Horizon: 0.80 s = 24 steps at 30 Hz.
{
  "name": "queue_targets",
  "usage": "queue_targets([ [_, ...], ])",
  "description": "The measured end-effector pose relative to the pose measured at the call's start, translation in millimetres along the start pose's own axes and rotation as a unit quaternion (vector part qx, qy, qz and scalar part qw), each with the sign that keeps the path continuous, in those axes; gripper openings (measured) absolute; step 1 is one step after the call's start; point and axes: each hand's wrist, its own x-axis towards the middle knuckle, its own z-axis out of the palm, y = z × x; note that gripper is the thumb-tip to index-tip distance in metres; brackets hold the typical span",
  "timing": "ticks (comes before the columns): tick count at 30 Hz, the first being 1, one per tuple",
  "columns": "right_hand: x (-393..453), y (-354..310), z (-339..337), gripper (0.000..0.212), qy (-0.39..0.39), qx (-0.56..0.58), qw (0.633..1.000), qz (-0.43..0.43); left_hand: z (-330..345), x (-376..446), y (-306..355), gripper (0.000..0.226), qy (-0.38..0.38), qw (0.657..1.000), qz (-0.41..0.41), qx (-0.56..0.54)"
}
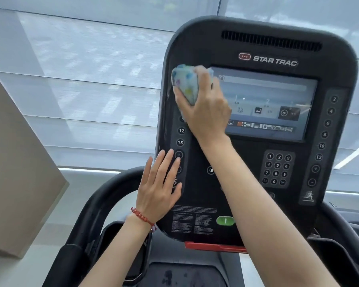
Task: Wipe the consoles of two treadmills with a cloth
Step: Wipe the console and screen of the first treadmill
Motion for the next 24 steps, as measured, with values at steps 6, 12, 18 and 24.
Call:
queue_targets([
  [6, -37.3, -15.4, -1.3, 0.044, -0.023, -0.026, 0.999, -0.024, -4.5, -19.2, -0.1, 0.047, -0.011, 1.000, -0.002, 0.006],
  [12, 12.5, -16.3, 2.5, 0.048, 0.025, -0.020, 0.999, 0.015, -6.9, -24.9, 2.0, 0.049, -0.032, 0.999, -0.015, 0.010],
  [18, -46.0, -5.3, -7.7, 0.045, 0.007, -0.042, 0.999, 0.023, -6.1, -24.4, 6.4, 0.049, -0.044, 0.999, -0.026, 0.000],
  [24, -115.1, -2.1, -32.3, 0.044, -0.034, -0.061, 0.997, 0.014, -7.2, -22.6, 7.9, 0.049, -0.044, 0.998, -0.031, -0.022],
])
